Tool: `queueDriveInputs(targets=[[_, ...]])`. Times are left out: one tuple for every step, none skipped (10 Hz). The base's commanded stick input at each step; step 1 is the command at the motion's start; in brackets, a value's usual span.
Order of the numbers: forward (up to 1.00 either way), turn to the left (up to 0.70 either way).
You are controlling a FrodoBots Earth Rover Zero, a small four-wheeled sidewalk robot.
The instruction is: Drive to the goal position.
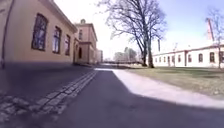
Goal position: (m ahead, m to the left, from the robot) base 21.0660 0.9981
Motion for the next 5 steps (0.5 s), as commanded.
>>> queueDriveInputs(targets=[[0.85, 0.00], [0.85, 0.00], [0.85, 0.00], [0.85, 0.00], [0.85, 0.00]])
